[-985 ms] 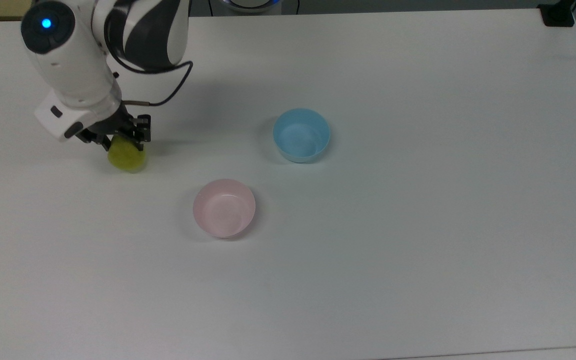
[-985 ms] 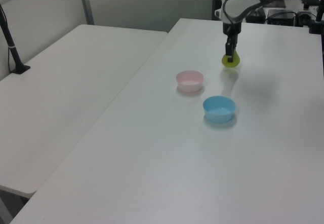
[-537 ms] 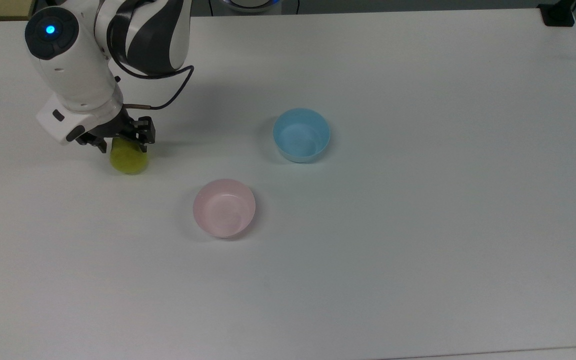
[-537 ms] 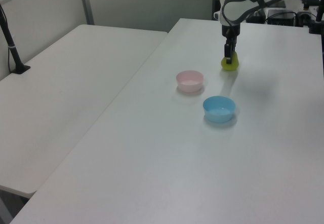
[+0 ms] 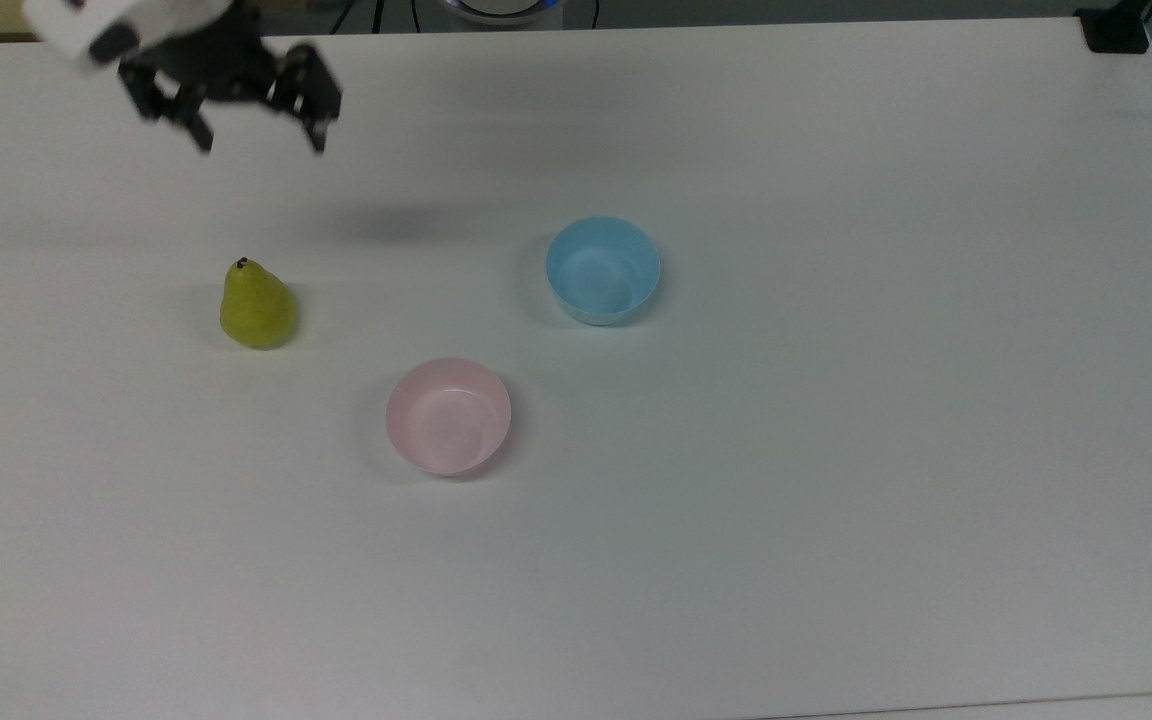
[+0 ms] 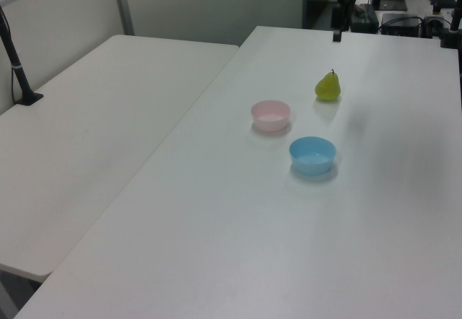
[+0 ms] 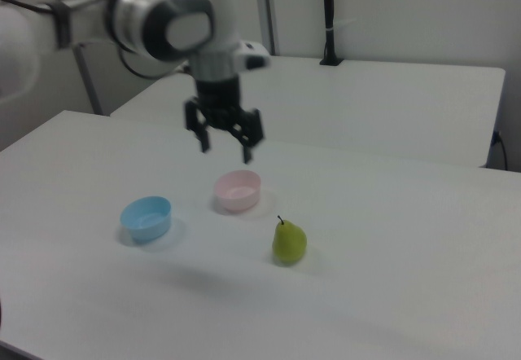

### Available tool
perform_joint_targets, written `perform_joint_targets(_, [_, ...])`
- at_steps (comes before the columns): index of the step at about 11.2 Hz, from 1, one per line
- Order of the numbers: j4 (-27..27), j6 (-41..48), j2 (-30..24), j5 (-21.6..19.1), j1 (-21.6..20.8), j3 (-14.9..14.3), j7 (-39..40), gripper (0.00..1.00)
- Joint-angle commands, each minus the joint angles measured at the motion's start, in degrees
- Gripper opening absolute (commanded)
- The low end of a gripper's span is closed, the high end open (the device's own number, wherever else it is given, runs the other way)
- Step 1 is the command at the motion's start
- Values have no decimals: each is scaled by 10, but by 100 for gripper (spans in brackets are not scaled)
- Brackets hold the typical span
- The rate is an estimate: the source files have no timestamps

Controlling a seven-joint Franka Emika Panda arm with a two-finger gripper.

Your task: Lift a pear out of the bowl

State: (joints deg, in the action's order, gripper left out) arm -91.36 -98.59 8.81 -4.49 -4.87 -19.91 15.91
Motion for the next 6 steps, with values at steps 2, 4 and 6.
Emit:
perform_joint_targets(2, [-23, 84, -93, 40, -67, 2, -48, 100])
perform_joint_targets(4, [-22, 87, -101, 41, -68, 4, -85, 100])
perform_joint_targets(6, [-15, 87, -100, 40, -68, 5, -90, 100])
